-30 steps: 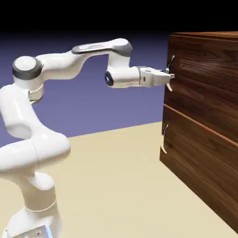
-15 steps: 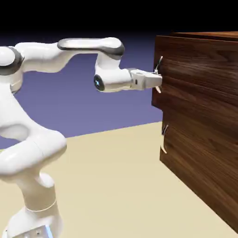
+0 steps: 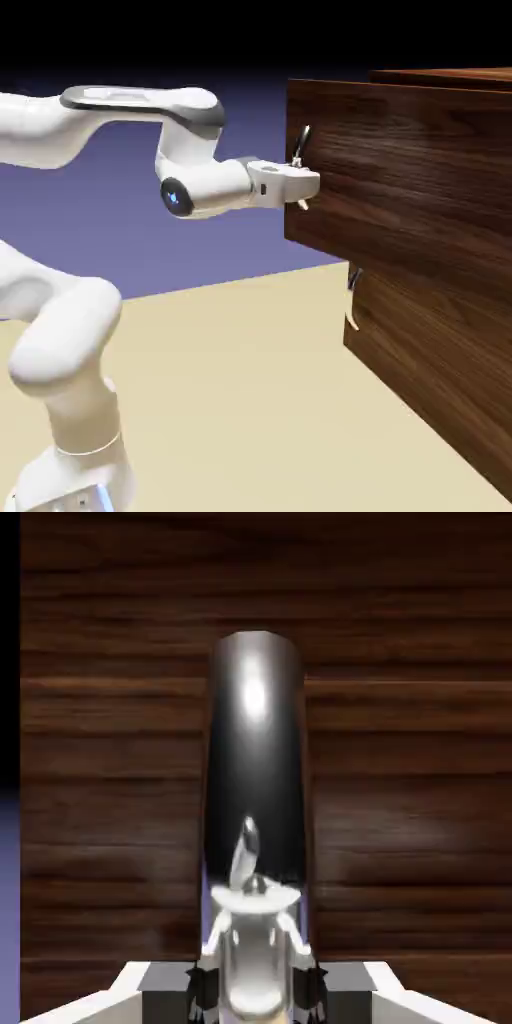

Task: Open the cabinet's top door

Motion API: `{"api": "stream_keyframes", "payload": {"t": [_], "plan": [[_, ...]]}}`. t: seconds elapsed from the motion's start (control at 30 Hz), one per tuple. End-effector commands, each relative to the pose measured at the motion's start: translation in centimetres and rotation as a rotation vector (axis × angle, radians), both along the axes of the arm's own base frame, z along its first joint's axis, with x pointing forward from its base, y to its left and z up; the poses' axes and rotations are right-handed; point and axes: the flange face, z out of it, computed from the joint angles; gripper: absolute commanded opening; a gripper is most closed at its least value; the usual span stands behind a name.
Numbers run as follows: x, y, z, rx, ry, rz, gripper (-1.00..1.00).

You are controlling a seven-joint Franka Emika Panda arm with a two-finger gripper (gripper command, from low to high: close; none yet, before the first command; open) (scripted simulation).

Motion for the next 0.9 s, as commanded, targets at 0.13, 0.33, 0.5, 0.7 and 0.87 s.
{"api": "stream_keyframes", "payload": {"t": [0.13, 0.33, 0.5, 0.7, 0.87], "plan": [[-3.5, -3.1, 0.0, 0.002, 0.000, 0.088, -1.00], [-6.7, -6.6, 0.0, 0.002, 0.000, 0.179, -1.00], [-8.9, -9.3, 0.0, 0.002, 0.001, 0.246, -1.00], [-11.2, -12.8, 0.0, 0.002, 0.001, 0.326, -1.00], [-13.0, -15.9, 0.0, 0.002, 0.001, 0.394, -1.00]]}}
